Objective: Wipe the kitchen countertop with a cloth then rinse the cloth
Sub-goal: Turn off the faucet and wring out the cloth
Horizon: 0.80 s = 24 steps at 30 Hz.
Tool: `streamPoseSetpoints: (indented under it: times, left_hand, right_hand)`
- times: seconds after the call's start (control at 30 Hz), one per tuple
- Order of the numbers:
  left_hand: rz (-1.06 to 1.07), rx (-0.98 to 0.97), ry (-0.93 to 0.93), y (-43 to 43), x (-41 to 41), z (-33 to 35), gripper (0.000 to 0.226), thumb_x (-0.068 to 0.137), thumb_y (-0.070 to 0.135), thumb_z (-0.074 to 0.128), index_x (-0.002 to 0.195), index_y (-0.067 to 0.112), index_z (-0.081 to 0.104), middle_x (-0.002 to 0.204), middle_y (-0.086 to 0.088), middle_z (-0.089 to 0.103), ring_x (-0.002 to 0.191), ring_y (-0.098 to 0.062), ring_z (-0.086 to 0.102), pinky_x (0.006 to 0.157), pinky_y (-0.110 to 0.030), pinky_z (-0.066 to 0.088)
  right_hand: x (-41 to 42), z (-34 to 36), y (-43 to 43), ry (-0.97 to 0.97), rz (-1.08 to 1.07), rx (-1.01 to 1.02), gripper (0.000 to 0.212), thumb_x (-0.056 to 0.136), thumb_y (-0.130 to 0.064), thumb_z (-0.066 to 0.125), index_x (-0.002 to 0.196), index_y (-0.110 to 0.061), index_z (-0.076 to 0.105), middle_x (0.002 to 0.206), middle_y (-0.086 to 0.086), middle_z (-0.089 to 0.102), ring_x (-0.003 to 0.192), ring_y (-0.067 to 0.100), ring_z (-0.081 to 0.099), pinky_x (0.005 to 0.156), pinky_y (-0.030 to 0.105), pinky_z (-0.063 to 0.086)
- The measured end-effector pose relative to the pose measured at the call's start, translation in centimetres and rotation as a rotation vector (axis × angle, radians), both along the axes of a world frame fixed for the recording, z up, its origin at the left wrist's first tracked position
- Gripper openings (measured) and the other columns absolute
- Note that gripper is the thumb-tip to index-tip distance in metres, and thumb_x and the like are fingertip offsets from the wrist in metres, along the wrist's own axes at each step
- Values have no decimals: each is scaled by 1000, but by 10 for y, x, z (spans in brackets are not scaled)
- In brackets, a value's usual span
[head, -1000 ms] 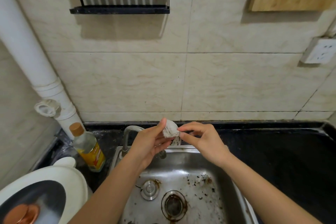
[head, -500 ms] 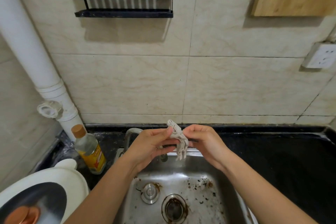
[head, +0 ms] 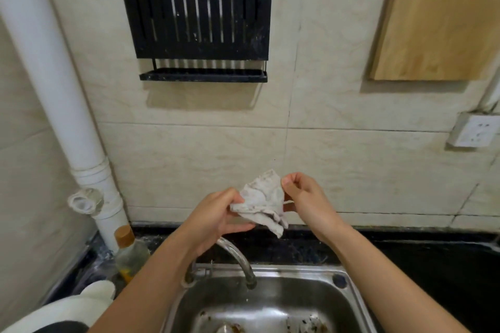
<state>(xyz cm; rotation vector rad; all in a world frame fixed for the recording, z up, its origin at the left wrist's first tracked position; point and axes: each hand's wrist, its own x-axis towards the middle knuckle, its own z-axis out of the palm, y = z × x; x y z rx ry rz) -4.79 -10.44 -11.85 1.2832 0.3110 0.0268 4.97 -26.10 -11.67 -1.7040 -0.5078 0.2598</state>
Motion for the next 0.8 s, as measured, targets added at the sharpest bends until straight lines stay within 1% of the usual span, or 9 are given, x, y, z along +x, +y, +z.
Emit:
streamPoseSetpoints:
  times: [0.07, 0.2, 0.27, 0.37, 0.43, 0.5, 0.63, 0.73, 0.8]
  left_hand:
    - [16, -55, -54, 2, 8, 14, 30, 89, 9, 37, 107, -4, 58, 107, -15, 69, 91, -24, 68, 76, -40, 57]
    - [86, -151, -154, 12, 23, 51, 24, 86, 12, 37, 98, 0, 54, 99, -21, 66, 85, -28, 66, 65, -39, 58]
    - [55, -103, -183, 17, 27, 72, 24, 88, 17, 41, 96, 2, 59, 95, -19, 68, 82, -29, 68, 63, -39, 57]
    - [24, 82, -197, 22, 32, 96, 25, 87, 17, 61, 108, 3, 61, 101, -16, 71, 87, -29, 70, 67, -38, 59]
    - [27, 109, -218, 28, 35, 104, 38, 79, -4, 66, 115, -1, 57, 102, -18, 71, 90, -30, 70, 72, -37, 59]
    - [-41, 107, -250, 36, 35, 109, 48, 71, -14, 67, 116, 0, 57, 104, -16, 71, 92, -29, 70, 72, -35, 59]
    - [-182, 187, -303, 47, 36, 117, 65, 59, -13, 69, 120, 5, 56, 115, -16, 66, 102, -30, 66, 75, -38, 58]
    - [-175, 152, -340, 51, 40, 123, 61, 57, -13, 62, 116, 3, 57, 108, -19, 67, 93, -29, 69, 67, -35, 57]
    - [-159, 126, -375, 55, 41, 128, 54, 59, -11, 58, 112, 0, 58, 100, -19, 68, 85, -28, 69, 64, -33, 56]
  right_hand:
    - [5, 14, 10, -141, -60, -69, 21, 102, -21, 42, 88, -9, 52, 70, 1, 53, 63, 12, 49, 59, 21, 41]
    - [20, 56, 26, -157, -73, 23, 23, 101, -19, 45, 88, -5, 56, 73, 7, 55, 67, 17, 51, 60, 27, 40]
    - [25, 77, 32, -179, -52, 94, 20, 100, -16, 48, 85, -6, 57, 71, 7, 56, 64, 15, 53, 60, 26, 42]
    - [28, 98, 40, -309, -54, 141, 15, 98, -10, 51, 84, -9, 54, 63, 2, 54, 52, 9, 52, 53, 24, 45]
    - [29, 109, 42, -248, -47, 193, 19, 98, -7, 48, 81, -10, 53, 64, 3, 53, 54, 12, 52, 54, 26, 47]
    - [36, 116, 42, -35, -10, 290, 24, 99, -4, 45, 77, -8, 53, 65, 7, 52, 54, 14, 51, 51, 23, 45]
    - [45, 121, 45, 243, 100, 379, 19, 98, -6, 44, 98, 4, 60, 90, 21, 57, 82, 29, 54, 76, 40, 47]
    - [43, 119, 46, 206, 150, 378, 28, 100, -20, 49, 90, 3, 63, 84, 15, 65, 72, 21, 63, 69, 32, 53]
    - [39, 118, 43, 122, 289, 221, 39, 93, -35, 59, 97, 3, 67, 87, 12, 70, 77, 19, 66, 75, 33, 54]
